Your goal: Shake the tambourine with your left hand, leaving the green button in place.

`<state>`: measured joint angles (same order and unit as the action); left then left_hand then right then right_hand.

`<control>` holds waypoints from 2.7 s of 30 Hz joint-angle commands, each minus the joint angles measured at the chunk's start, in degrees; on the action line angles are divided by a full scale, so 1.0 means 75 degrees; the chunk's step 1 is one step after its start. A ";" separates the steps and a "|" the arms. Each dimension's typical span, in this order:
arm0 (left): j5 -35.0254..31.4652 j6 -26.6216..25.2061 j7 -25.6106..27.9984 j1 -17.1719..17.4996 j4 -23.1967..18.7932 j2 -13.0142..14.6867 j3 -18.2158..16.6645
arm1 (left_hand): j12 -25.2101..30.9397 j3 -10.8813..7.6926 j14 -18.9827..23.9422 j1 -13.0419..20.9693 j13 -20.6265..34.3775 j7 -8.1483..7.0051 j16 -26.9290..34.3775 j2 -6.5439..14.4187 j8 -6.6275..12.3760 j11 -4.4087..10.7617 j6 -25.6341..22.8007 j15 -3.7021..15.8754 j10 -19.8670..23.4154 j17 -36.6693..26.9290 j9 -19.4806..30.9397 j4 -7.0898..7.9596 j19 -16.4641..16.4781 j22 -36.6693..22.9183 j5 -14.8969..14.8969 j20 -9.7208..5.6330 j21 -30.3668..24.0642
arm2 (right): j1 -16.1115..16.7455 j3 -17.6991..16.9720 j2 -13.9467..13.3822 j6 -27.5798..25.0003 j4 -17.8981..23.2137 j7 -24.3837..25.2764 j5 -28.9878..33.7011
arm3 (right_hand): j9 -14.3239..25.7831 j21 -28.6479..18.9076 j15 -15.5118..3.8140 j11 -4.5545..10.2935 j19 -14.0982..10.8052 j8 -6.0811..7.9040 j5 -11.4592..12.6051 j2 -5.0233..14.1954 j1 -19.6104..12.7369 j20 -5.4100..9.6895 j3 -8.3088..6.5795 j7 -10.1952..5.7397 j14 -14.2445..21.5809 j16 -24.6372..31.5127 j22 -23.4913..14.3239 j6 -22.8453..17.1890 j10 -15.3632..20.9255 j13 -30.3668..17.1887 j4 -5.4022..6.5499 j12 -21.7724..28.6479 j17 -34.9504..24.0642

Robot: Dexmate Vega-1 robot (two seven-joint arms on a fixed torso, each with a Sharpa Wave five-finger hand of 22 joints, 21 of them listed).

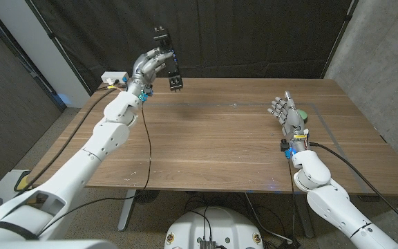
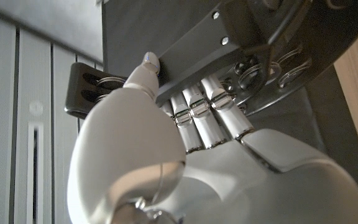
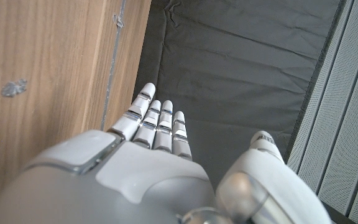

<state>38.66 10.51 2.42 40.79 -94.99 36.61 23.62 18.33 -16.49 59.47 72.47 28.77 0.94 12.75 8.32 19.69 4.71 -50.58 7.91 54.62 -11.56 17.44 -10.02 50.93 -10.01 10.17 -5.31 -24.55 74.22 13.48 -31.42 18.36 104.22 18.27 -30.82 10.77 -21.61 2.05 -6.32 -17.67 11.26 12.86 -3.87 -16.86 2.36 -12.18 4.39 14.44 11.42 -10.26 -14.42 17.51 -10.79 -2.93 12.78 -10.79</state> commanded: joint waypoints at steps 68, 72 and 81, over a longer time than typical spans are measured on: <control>0.3810 0.2037 -0.4137 0.1389 0.2613 -0.2071 -0.2451 | -0.0207 -0.1132 0.0269 -0.0172 0.0374 0.0083 0.0115 0.0038 0.0056 0.0291 -0.0269 0.0381 0.0353 -0.0179 0.0021 0.0830 -0.0097 -0.0060 0.0003 -0.0004 0.0059 | -0.0413 0.0556 0.0023 -0.0526 0.0012 0.0122 0.0165 | 0.0044 0.0167 0.0020 0.0024 -0.0116 0.0018 -0.0064 0.0097 -0.0028 0.0112 0.0089 0.0003 0.0061 -0.0023 -0.0023 -0.0045 0.0065 -0.0027 -0.0024 0.0003 -0.0017; 0.4226 0.1889 -0.4728 0.1274 0.2837 -0.2360 -0.2542 | -0.0219 -0.1141 0.0258 -0.0187 0.0393 0.0073 0.0113 0.0033 0.0051 0.0328 -0.0263 0.0394 0.0366 -0.0186 0.0018 0.0830 -0.0103 -0.0061 0.0002 -0.0010 0.0058 | -0.0369 0.0549 0.0028 -0.0489 0.0013 0.0126 0.0151 | 0.0044 0.0176 0.0021 0.0029 -0.0121 0.0018 -0.0065 0.0098 -0.0032 0.0112 0.0092 0.0002 0.0059 -0.0025 -0.0023 -0.0045 0.0059 -0.0027 -0.0028 0.0000 -0.0016; 0.2943 0.2150 -0.3534 0.1431 0.2500 -0.2122 -0.2287 | -0.0249 -0.1156 0.0227 -0.0220 0.0424 0.0060 0.0107 0.0028 0.0036 0.0329 -0.0257 0.0397 0.0374 -0.0200 -0.0001 0.0835 -0.0123 -0.0060 0.0000 -0.0030 0.0061 | -0.0264 0.0489 -0.0014 -0.0436 0.0036 0.0118 0.0104 | 0.0044 0.0191 0.0018 0.0022 -0.0130 0.0020 -0.0066 0.0101 -0.0034 0.0113 0.0097 0.0006 0.0061 -0.0025 -0.0024 -0.0051 0.0055 -0.0027 -0.0032 -0.0003 -0.0016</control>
<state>62.24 25.14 -30.15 50.55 -74.64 20.02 5.46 16.56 -17.44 59.84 71.27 31.71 0.86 13.09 8.01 19.73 4.62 -51.29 8.29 55.14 -12.82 17.20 -10.97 50.21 -10.27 9.90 -5.41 -24.15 71.42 17.53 -31.18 14.69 104.13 19.07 -29.69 10.77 -20.31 2.05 -6.32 -18.40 11.26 12.42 -3.65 -17.09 2.45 -11.53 4.39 14.44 11.22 -10.26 -14.42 17.51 -10.79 -3.25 12.78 -10.79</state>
